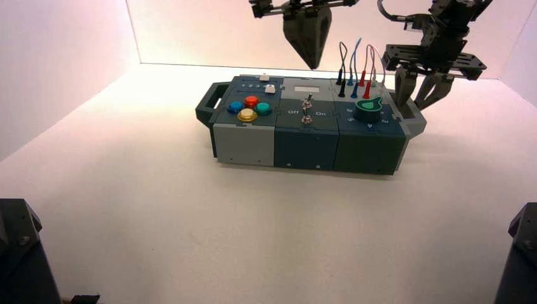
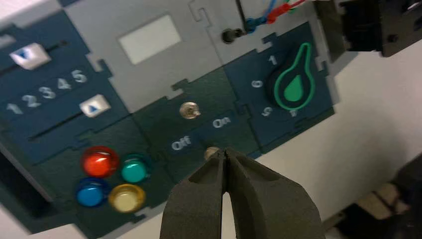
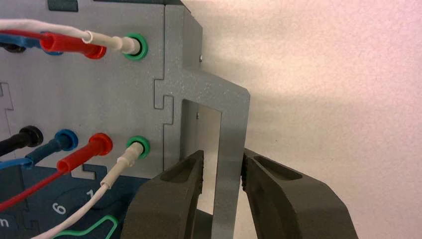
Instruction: Flip the bottom switch on with the left gripper.
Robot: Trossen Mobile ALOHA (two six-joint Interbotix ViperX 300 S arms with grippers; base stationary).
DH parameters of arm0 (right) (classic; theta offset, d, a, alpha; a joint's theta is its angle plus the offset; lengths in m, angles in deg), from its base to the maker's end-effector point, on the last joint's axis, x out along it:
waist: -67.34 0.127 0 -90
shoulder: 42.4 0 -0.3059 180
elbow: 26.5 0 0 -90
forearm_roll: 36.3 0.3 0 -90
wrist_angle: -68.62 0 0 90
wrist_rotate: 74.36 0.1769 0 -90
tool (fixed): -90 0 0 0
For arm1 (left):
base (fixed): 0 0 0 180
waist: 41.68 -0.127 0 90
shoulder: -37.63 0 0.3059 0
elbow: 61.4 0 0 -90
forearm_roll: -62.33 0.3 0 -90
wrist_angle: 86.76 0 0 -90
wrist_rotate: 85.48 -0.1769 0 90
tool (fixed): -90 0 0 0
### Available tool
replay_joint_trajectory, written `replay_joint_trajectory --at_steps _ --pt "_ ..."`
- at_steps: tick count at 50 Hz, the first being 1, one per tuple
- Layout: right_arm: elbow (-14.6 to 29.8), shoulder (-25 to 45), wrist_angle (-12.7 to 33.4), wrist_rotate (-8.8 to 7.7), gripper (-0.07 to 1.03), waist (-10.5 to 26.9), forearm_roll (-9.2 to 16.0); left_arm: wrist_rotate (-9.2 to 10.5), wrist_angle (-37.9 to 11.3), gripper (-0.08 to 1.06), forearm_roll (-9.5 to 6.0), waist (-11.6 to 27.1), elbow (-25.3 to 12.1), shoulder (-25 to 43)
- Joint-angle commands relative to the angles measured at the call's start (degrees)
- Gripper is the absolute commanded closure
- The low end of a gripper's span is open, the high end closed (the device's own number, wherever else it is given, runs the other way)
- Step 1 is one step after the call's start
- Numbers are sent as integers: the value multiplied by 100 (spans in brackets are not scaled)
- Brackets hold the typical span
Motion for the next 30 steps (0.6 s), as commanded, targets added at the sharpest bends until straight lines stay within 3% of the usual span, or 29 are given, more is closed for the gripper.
replay_joint_trajectory --at_steps 1,14,30 --pt "211 -255 -53 -18 57 53 62 18 44 101 -62 -35 -62 -70" --pt "237 -281 -62 -26 57 53 53 26 141 101 -62 -35 -44 0" --pt "264 -264 -88 -18 57 62 62 -9 149 101 88 -35 -97 -44"
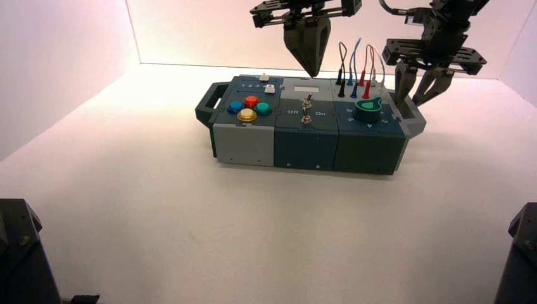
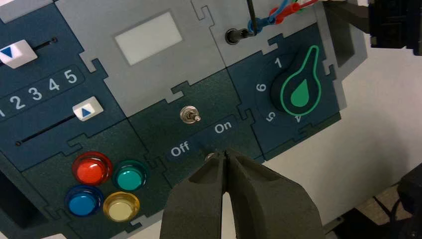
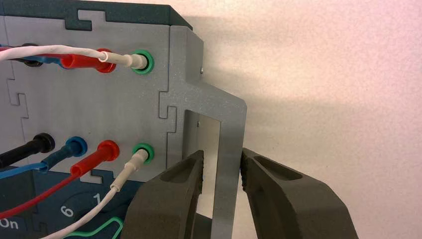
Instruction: Flip the bottom switch on with the left gripper.
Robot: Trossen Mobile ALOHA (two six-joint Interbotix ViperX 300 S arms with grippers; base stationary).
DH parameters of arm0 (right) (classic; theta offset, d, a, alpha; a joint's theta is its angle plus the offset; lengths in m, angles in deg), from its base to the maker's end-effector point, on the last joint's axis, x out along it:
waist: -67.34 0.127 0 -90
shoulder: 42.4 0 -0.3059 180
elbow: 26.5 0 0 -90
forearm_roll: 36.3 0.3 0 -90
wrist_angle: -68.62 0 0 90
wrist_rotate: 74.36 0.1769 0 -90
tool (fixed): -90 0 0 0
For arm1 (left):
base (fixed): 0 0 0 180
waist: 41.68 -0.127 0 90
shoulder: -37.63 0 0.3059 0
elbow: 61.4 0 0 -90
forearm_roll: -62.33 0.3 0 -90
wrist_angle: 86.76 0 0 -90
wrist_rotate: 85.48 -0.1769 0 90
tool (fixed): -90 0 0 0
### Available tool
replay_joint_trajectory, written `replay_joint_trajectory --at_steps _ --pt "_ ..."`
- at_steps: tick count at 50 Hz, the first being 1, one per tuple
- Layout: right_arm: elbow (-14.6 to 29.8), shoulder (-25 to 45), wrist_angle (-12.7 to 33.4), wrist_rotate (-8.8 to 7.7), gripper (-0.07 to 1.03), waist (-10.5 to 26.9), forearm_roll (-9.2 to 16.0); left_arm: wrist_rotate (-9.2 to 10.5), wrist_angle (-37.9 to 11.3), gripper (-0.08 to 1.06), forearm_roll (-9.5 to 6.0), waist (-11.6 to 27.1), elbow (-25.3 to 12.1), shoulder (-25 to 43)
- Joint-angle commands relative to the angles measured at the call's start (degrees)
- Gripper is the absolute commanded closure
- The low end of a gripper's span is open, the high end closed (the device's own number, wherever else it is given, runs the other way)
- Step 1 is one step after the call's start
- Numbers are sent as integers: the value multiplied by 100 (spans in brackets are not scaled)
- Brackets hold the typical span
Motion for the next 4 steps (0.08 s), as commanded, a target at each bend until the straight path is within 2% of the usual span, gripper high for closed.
replay_joint_trajectory --at_steps 1,4 --pt "193 -193 -70 9 57 70 62 -9 26 101 53 -18 -114 -167" --pt "193 -193 -70 9 57 70 62 -9 26 101 70 -18 -123 -176"
